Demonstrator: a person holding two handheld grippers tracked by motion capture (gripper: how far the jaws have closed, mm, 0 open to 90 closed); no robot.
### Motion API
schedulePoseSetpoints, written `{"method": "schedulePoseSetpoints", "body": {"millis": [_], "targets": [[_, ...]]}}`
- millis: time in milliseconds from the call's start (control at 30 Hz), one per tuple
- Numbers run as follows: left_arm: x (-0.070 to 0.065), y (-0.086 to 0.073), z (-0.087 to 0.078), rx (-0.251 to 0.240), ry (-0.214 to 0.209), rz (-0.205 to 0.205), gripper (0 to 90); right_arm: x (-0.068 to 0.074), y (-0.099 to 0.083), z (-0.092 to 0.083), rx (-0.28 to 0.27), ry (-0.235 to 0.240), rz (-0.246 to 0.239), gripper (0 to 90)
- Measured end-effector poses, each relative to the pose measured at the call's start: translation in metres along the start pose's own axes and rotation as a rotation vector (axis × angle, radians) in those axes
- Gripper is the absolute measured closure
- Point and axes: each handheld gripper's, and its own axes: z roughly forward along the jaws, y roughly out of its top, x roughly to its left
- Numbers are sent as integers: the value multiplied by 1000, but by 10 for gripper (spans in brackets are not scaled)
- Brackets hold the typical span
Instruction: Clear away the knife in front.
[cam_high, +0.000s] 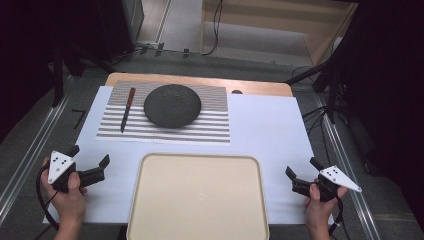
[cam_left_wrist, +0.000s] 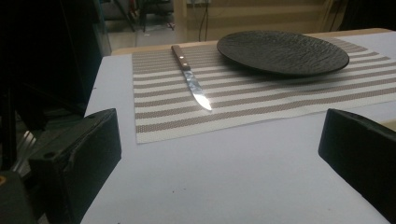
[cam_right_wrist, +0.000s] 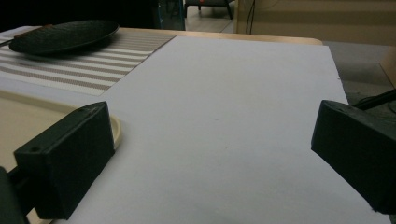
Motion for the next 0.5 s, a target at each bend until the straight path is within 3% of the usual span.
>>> {"method": "schedulePoseSetpoints", "body": {"millis": [333,500], "targets": [[1,4,-5,-27,5,-33,0,3,0,3,-1,11,-39,0],[-3,13,-7,-37,-8,-16,0,4,0,4,1,13,-41,0]]}}
